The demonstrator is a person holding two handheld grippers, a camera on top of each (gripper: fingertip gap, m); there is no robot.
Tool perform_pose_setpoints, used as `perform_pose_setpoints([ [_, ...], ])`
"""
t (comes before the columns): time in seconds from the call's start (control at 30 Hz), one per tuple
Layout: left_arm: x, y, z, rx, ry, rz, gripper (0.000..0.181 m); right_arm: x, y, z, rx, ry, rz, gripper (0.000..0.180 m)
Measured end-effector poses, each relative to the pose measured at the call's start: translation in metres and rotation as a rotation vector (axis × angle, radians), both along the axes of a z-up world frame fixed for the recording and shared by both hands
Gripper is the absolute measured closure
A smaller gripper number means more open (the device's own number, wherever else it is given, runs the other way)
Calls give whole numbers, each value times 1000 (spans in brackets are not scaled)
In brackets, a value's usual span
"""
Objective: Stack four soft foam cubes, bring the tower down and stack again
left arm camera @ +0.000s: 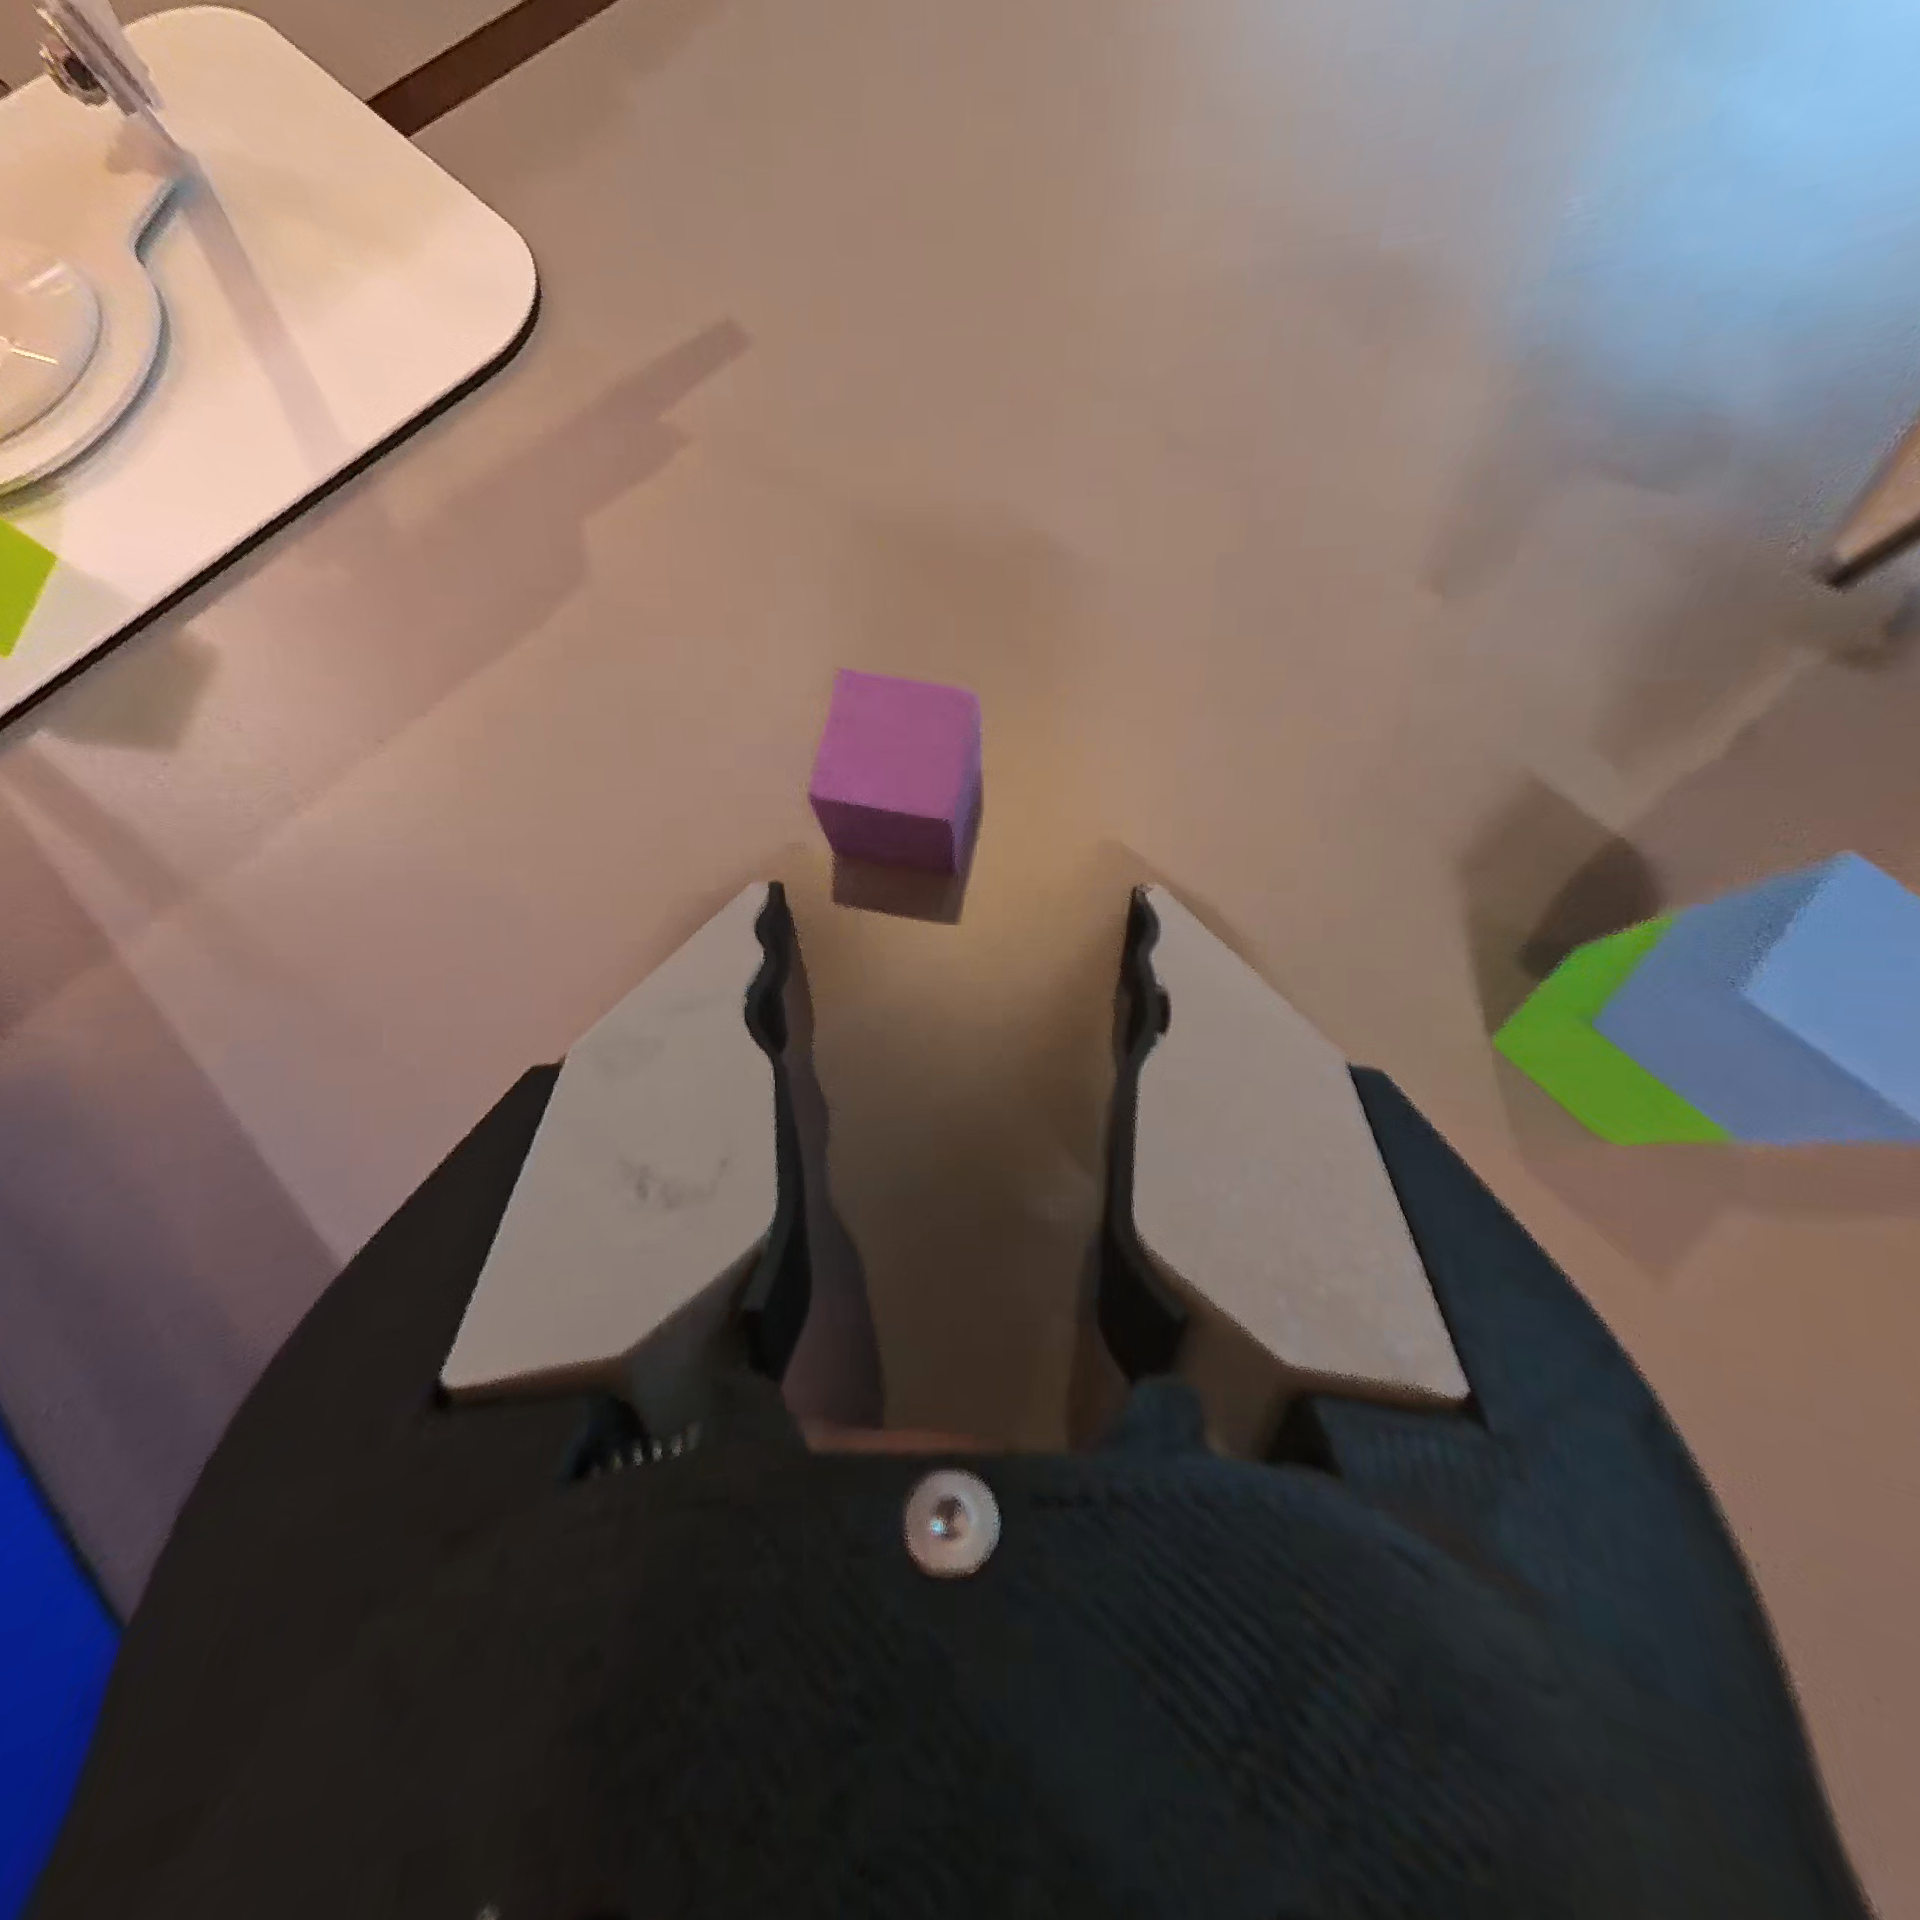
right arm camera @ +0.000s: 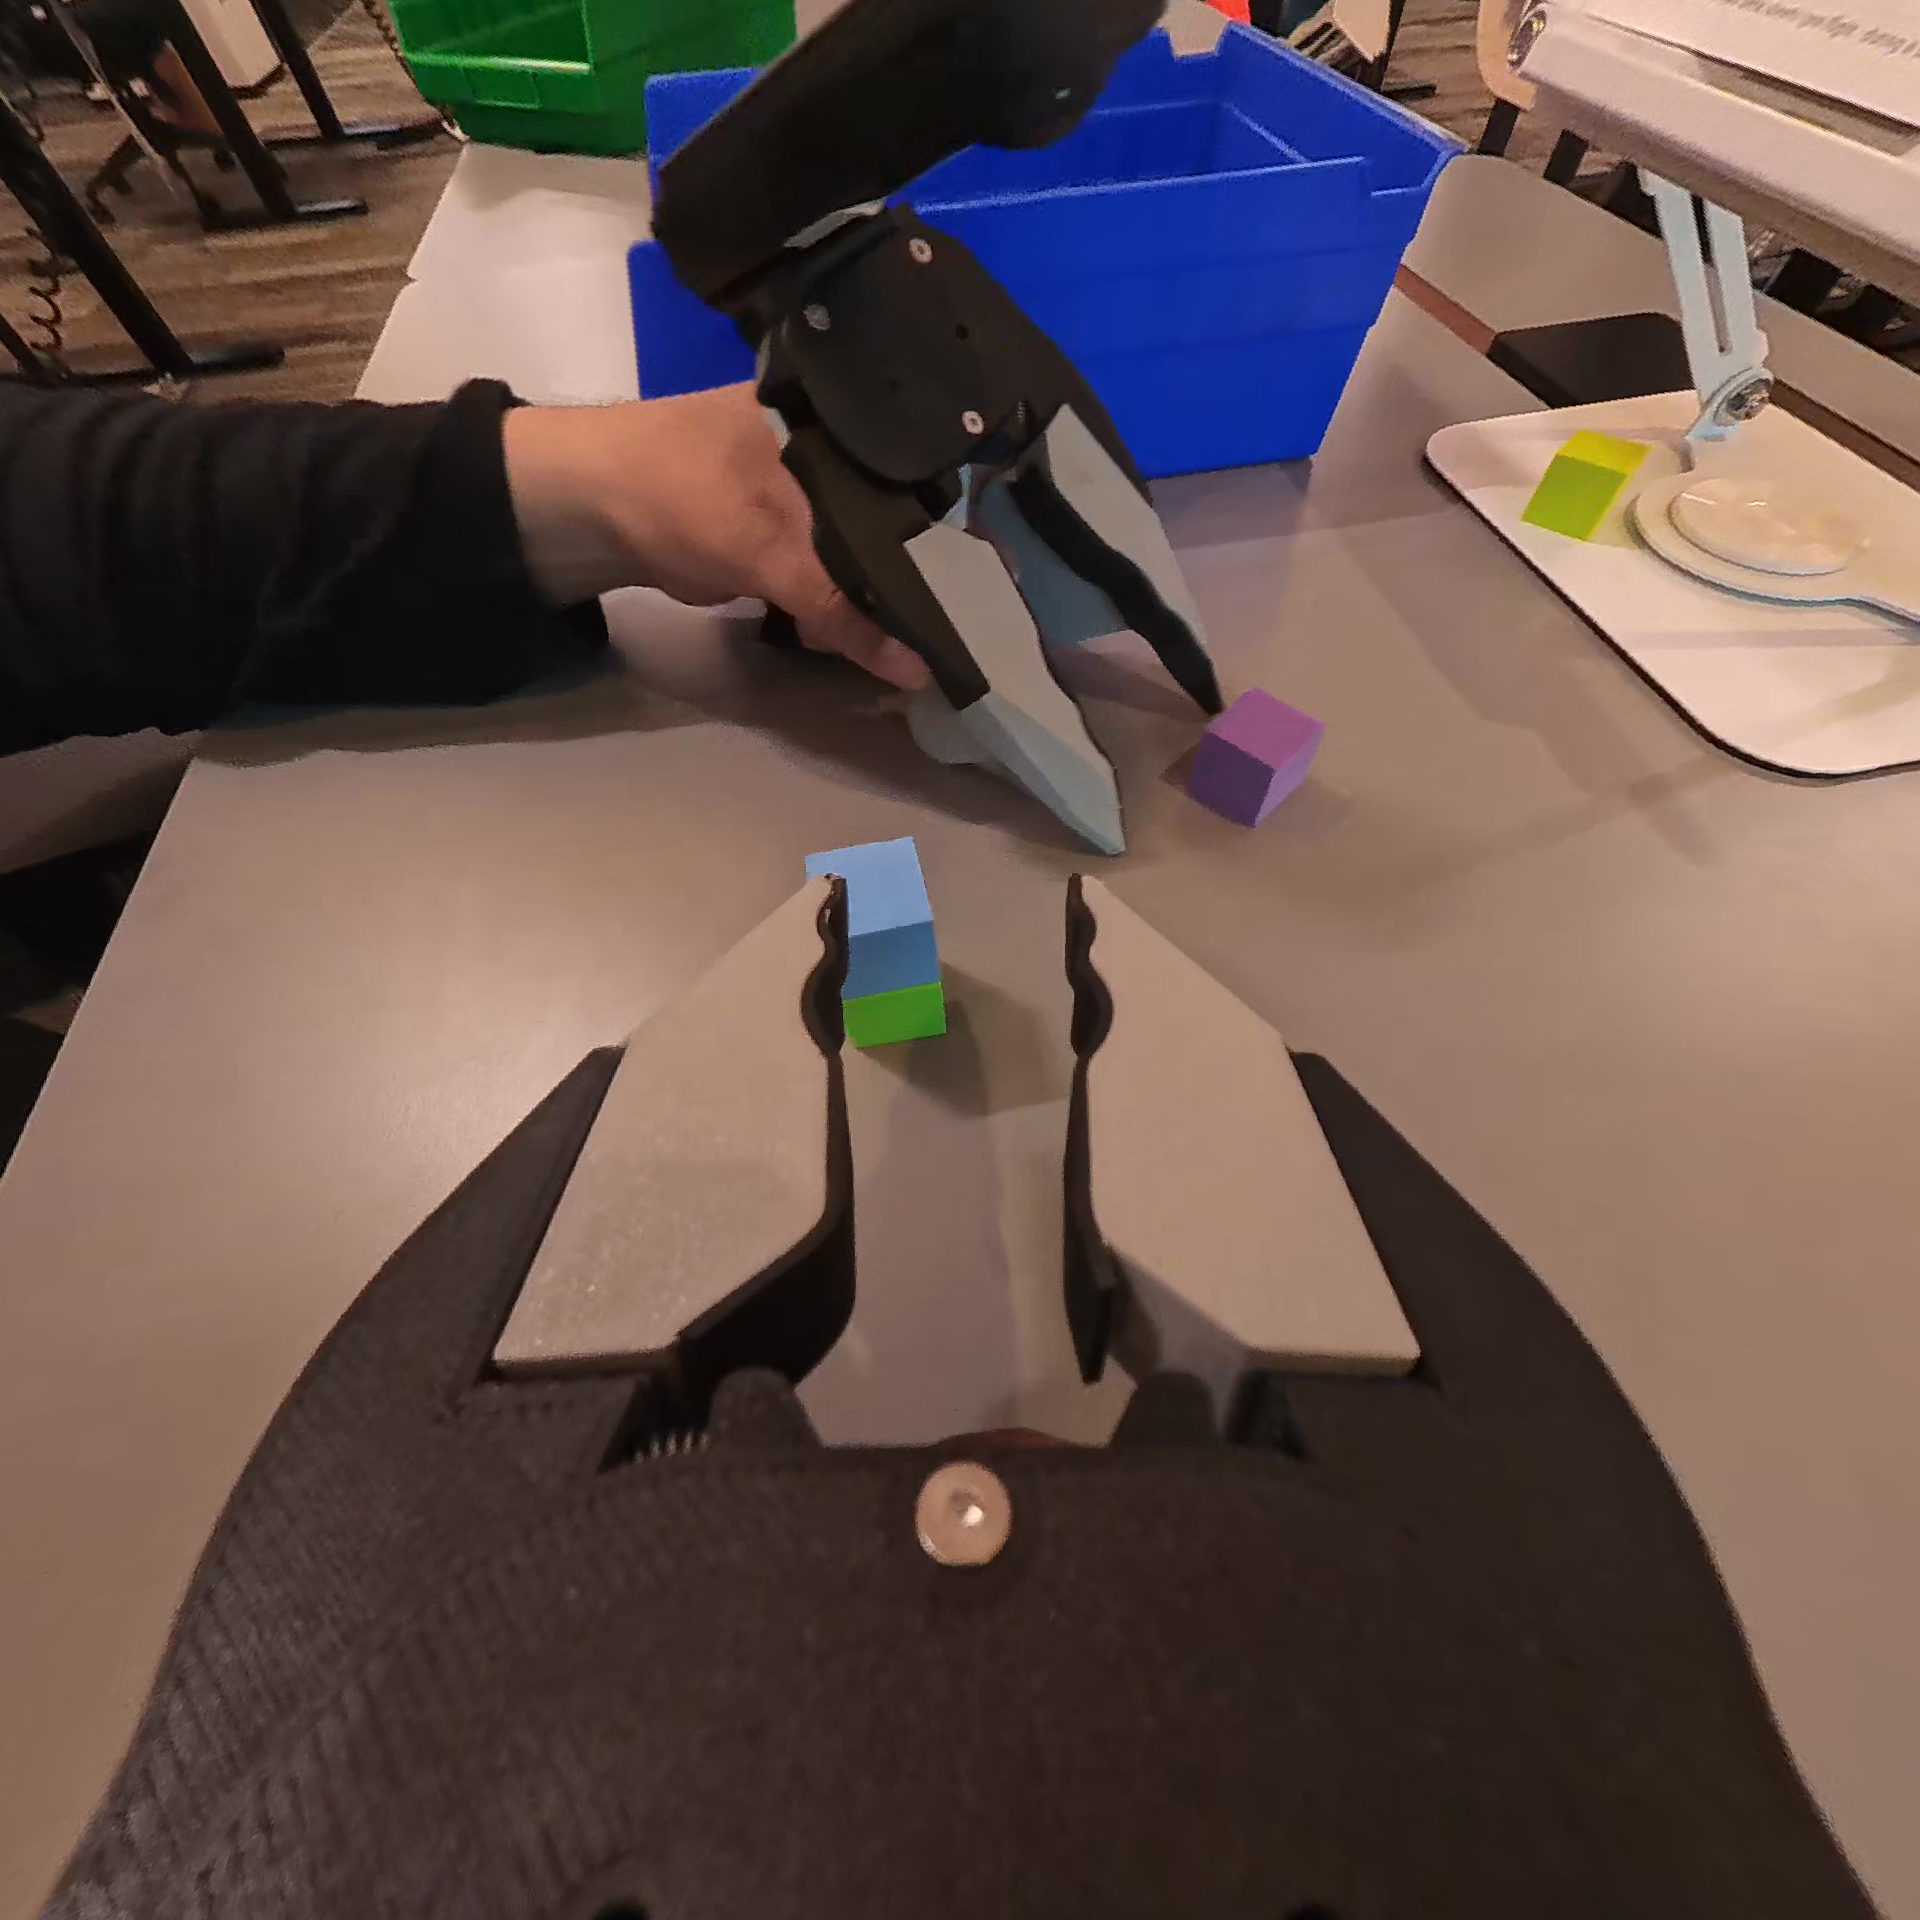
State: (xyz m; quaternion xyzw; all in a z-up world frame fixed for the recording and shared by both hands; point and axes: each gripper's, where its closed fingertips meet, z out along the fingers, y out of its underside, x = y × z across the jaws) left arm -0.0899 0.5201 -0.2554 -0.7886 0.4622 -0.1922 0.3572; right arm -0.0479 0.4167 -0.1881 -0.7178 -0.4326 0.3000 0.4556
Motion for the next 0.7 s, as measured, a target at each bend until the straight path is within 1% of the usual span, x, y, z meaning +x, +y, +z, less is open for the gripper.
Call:
perform_pose_setpoints([
  [0.07,2,11,0,-8,-3,17,118,1,1,-1,-3,0,-5,140],
  [0.2,9,18,0,2,-3,-11,129,3,2,-2,0,-10,-10,141],
  [0.23,11,17,0,-2,-5,-28,135,3,2,-1,2,-9,-10,141],
  [0.27,12,15,0,-3,-5,-41,147,4,2,-1,2,-8,-11,141],
  [0.3,12,15,1,7,-1,-44,155,4,2,-1,3,-7,-14,142],
  [0.37,13,13,2,51,15,-56,155,6,4,0,2,-5,-24,142],
  [0.47,15,9,11,184,23,-78,155,13,9,1,-8,5,-58,143],
  [0.57,20,-5,26,271,-29,-139,155,19,13,6,-21,42,-86,143],
  [0.63,24,-20,40,292,-89,-202,155,22,15,10,-36,81,-99,142],
  [0.7,25,-29,62,373,-135,-232,155,24,16,16,-63,127,-104,141],
])
